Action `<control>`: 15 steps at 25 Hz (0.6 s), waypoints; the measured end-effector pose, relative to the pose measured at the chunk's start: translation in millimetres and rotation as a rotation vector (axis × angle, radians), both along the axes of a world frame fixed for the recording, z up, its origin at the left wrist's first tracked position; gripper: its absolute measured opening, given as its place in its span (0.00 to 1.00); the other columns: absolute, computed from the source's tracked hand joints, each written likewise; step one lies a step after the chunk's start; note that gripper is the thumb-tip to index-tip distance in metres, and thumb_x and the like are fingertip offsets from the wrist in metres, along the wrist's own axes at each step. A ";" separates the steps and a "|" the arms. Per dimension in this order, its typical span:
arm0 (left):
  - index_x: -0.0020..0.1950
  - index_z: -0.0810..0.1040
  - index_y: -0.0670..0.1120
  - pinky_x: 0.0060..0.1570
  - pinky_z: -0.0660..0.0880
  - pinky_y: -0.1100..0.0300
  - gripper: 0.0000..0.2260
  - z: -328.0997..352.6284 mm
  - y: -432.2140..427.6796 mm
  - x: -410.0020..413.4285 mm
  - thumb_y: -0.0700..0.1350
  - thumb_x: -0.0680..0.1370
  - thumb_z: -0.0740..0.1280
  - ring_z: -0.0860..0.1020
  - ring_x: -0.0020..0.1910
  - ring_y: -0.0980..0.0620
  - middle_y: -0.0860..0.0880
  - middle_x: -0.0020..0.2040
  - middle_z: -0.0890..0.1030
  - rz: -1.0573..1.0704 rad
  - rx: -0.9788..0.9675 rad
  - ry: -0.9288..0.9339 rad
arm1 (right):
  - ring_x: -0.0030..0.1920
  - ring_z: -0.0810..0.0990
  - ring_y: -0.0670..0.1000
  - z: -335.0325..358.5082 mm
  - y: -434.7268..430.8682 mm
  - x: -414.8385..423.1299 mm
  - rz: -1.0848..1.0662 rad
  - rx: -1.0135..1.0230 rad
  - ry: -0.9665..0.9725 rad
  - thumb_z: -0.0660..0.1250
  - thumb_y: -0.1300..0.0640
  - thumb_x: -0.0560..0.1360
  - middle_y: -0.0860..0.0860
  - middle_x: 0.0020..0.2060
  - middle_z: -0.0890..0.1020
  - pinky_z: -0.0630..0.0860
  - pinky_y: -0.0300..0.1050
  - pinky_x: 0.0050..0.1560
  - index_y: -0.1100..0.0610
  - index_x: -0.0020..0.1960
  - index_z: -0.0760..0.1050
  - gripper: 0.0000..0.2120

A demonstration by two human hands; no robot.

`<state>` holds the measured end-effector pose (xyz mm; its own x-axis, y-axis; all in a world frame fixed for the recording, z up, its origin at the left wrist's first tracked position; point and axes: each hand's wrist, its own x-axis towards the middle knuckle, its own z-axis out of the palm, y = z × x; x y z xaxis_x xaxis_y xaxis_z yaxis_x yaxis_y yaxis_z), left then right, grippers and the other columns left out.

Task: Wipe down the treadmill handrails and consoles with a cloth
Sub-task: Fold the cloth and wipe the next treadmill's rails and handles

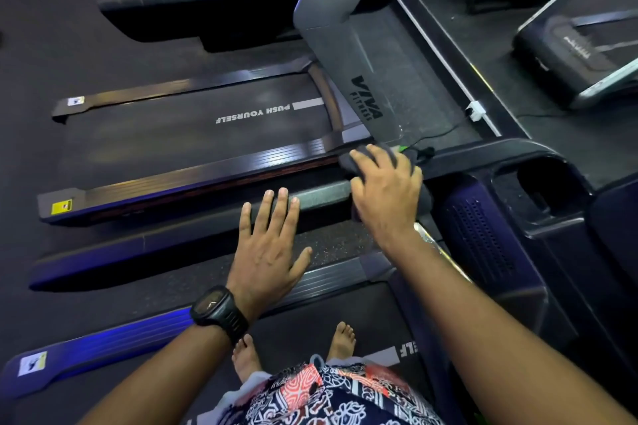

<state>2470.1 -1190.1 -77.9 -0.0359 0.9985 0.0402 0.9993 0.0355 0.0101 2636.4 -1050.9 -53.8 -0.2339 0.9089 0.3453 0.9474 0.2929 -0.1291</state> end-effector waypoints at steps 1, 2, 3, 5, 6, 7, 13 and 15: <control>0.78 0.61 0.42 0.74 0.53 0.37 0.36 -0.6 0.4 1.2 0.61 0.76 0.56 0.56 0.79 0.41 0.41 0.79 0.58 0.005 0.000 0.000 | 0.67 0.72 0.59 -6.1 -12.0 -8.4 0.039 0.010 -0.043 0.65 0.48 0.72 0.47 0.68 0.76 0.69 0.66 0.63 0.45 0.66 0.76 0.23; 0.79 0.60 0.42 0.75 0.53 0.37 0.36 -1.4 0.5 2.3 0.61 0.76 0.57 0.56 0.79 0.41 0.41 0.80 0.58 0.001 -0.002 0.001 | 0.68 0.71 0.59 -13.6 -28.9 -15.2 0.222 0.031 -0.115 0.64 0.48 0.72 0.47 0.69 0.75 0.67 0.67 0.64 0.45 0.68 0.75 0.23; 0.79 0.60 0.42 0.75 0.53 0.37 0.36 -2.1 1.6 3.6 0.61 0.76 0.57 0.56 0.79 0.41 0.41 0.80 0.58 -0.009 -0.002 0.002 | 0.69 0.71 0.59 -18.4 -36.6 -11.3 0.388 0.078 -0.159 0.63 0.47 0.72 0.47 0.70 0.74 0.68 0.66 0.64 0.44 0.69 0.74 0.24; 0.79 0.60 0.42 0.75 0.53 0.37 0.36 -2.0 3.6 5.5 0.61 0.76 0.56 0.56 0.79 0.41 0.41 0.79 0.58 -0.024 0.002 0.005 | 0.66 0.74 0.59 -16.2 -12.3 5.9 0.386 0.077 -0.167 0.63 0.48 0.72 0.47 0.69 0.76 0.70 0.64 0.61 0.44 0.68 0.75 0.24; 0.79 0.60 0.42 0.75 0.53 0.37 0.35 -1.3 5.0 7.4 0.61 0.76 0.56 0.56 0.79 0.41 0.41 0.79 0.58 -0.026 -0.002 0.007 | 0.64 0.75 0.58 -7.8 3.1 12.4 0.208 0.042 -0.098 0.64 0.48 0.72 0.47 0.67 0.77 0.72 0.63 0.60 0.44 0.66 0.76 0.23; 0.79 0.60 0.42 0.75 0.53 0.37 0.35 -0.9 6.2 9.2 0.61 0.77 0.56 0.56 0.79 0.41 0.41 0.79 0.58 -0.025 -0.003 0.009 | 0.64 0.75 0.59 -1.3 9.1 12.5 0.040 0.021 -0.034 0.66 0.49 0.71 0.47 0.66 0.78 0.72 0.63 0.60 0.45 0.65 0.77 0.22; 0.79 0.60 0.42 0.75 0.53 0.37 0.36 -0.7 11.3 17.4 0.61 0.76 0.56 0.55 0.79 0.40 0.40 0.79 0.58 -0.030 -0.010 0.000 | 0.65 0.73 0.59 -12.4 -3.1 11.1 0.378 0.040 -0.201 0.61 0.46 0.73 0.48 0.69 0.76 0.71 0.65 0.61 0.45 0.69 0.74 0.24; 0.79 0.60 0.42 0.74 0.53 0.37 0.36 1.1 12.4 20.5 0.61 0.76 0.56 0.55 0.79 0.40 0.40 0.79 0.58 -0.021 -0.023 0.004 | 0.63 0.75 0.60 1.0 13.5 17.7 0.062 -0.009 -0.047 0.66 0.48 0.72 0.48 0.66 0.78 0.72 0.65 0.59 0.46 0.66 0.76 0.22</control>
<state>2490.6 -1177.7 -76.8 -0.0144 0.9997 0.0176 0.9999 0.0143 0.0056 2654.0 -1037.4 -52.8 -0.3061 0.8950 0.3246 0.9324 0.3506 -0.0875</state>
